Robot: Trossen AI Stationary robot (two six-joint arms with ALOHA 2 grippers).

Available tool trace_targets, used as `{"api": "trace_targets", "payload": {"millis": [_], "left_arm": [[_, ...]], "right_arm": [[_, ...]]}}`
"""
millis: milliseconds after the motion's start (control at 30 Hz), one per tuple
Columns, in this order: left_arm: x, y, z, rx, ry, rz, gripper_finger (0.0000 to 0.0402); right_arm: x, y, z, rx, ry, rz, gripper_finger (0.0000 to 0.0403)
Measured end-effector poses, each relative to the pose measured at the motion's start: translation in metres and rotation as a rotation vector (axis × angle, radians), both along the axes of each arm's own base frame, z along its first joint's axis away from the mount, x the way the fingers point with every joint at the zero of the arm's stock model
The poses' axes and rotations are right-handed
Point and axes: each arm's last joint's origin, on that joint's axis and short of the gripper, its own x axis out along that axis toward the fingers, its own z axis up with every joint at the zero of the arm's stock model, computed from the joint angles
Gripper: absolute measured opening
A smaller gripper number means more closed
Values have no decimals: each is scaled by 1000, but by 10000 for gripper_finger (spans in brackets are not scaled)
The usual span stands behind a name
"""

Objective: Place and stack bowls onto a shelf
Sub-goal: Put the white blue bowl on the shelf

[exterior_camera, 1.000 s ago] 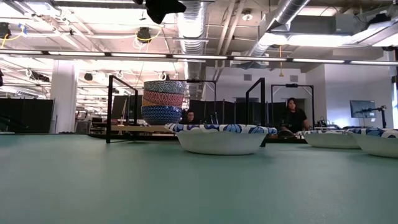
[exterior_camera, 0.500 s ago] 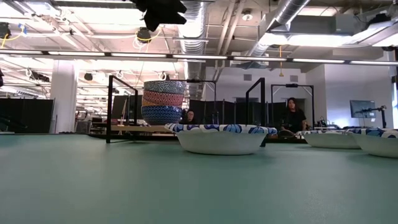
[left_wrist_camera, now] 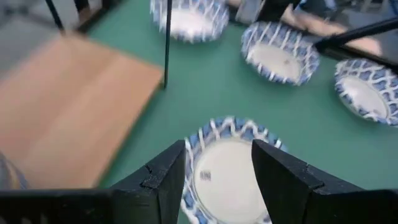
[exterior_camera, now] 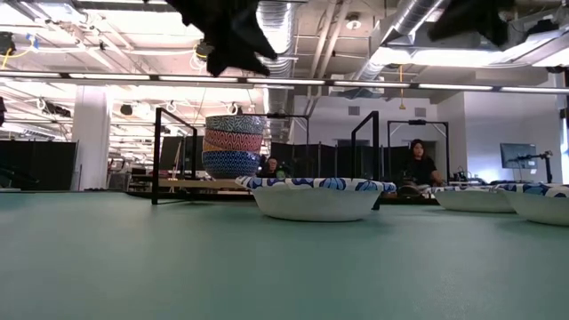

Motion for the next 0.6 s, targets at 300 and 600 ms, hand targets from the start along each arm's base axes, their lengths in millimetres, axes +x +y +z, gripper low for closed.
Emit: {"api": "trace_targets", "payload": {"millis": [300,600], "left_arm": [[29,1,-59,-322,167,200,169],[47,1,-107,-403,293,294,169]], "right_arm": [[-13,1,-39,115,-21,-34,76],[-13,4,-42,118,5,26,103]]}}
